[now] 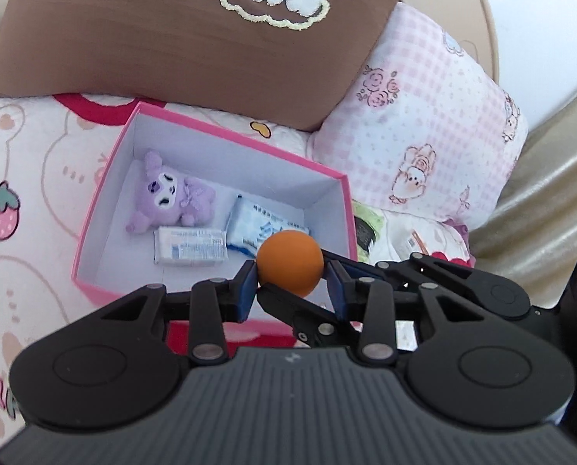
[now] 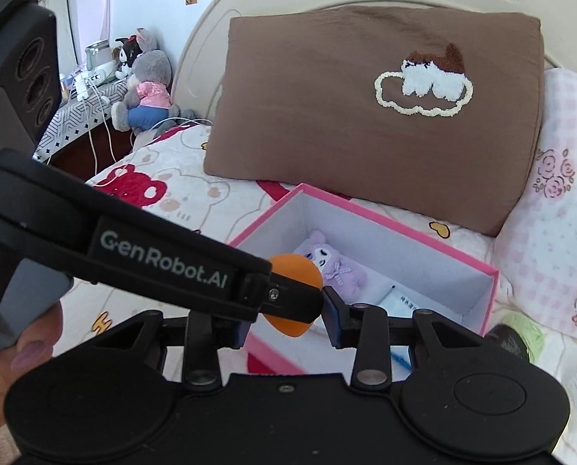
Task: Organize objects
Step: 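Carry the orange sponge with the left tool over the pink box, then lower the sponge into the box beside the plush toy and open the left tool, then withdraw the left tool up from the pink box, then move the open left tool toward the clear dental-floss box on the quilt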
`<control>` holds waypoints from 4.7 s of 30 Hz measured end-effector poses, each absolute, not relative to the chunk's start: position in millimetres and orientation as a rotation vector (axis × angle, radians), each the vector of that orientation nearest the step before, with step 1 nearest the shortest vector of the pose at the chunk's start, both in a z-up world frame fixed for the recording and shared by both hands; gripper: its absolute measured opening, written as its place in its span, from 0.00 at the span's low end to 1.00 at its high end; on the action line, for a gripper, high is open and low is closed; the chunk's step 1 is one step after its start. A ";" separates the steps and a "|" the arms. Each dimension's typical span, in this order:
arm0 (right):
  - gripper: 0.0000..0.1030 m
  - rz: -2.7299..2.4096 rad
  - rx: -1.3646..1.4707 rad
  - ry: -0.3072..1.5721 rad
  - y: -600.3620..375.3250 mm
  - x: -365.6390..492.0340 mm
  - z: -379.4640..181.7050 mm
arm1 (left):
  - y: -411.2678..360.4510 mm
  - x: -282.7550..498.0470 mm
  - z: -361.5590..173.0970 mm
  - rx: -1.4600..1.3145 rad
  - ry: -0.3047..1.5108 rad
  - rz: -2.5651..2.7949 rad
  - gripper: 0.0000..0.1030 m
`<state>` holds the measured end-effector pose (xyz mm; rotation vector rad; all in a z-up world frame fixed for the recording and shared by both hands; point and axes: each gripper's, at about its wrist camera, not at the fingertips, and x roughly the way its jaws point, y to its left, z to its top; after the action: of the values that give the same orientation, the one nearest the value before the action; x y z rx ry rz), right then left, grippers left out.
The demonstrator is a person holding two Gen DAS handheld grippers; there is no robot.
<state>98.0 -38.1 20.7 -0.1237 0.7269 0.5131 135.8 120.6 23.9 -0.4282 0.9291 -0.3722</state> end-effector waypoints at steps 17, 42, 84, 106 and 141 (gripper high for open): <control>0.40 0.469 0.031 0.925 -73.5 202.4 -43.5 | 108.3 218.0 -44.7 -0.533 0.942 -0.338 0.32; 0.43 0.360 0.155 1.099 -72.0 271.3 -101.6 | 117.1 259.6 -79.7 -0.475 0.979 -0.207 0.32; 0.66 0.468 -0.010 0.931 -122.1 63.5 17.7 | 91.3 89.7 44.1 -0.143 1.008 -0.322 0.64; 0.89 0.497 -0.123 0.892 -139.8 -3.1 34.6 | 50.0 35.6 60.1 -0.046 0.993 -0.366 0.89; 0.89 0.390 -0.085 0.878 -249.7 -37.5 10.9 | -69.0 48.1 11.2 0.002 1.041 -0.466 0.93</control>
<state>-37.5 -249.7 10.9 -0.0851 0.8780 0.3898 48.1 -69.0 11.2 0.0017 1.0406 -0.4659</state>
